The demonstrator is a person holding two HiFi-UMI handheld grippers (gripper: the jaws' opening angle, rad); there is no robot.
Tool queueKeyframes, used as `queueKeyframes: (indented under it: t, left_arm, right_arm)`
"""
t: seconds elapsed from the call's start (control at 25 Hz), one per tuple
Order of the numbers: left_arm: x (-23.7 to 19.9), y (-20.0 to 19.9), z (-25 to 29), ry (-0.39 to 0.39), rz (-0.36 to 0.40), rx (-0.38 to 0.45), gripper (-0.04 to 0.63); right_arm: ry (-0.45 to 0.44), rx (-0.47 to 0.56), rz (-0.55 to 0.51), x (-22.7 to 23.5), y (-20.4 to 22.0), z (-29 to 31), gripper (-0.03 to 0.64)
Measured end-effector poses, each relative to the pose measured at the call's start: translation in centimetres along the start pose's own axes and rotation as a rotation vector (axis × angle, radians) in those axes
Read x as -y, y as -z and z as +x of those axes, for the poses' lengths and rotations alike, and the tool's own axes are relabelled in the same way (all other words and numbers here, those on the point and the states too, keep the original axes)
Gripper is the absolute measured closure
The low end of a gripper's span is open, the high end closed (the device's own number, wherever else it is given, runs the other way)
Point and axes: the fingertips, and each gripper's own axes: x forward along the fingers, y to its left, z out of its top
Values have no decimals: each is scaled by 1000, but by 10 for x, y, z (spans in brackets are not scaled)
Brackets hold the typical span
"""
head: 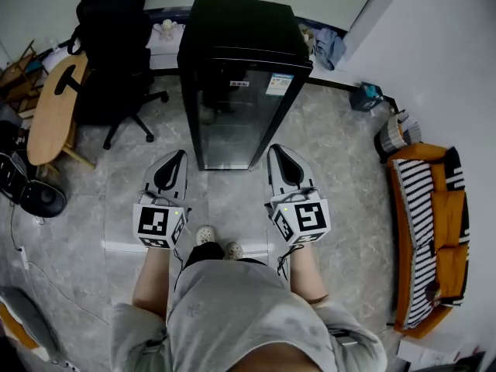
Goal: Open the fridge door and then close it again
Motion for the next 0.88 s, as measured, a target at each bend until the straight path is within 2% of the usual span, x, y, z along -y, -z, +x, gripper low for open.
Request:
queueKeyframes:
  t: [0.88]
  left_arm:
    - [10, -16, -8, 31, -3, 57, 580]
  right_arm:
    - [-10, 28, -11, -5, -13, -7, 592]
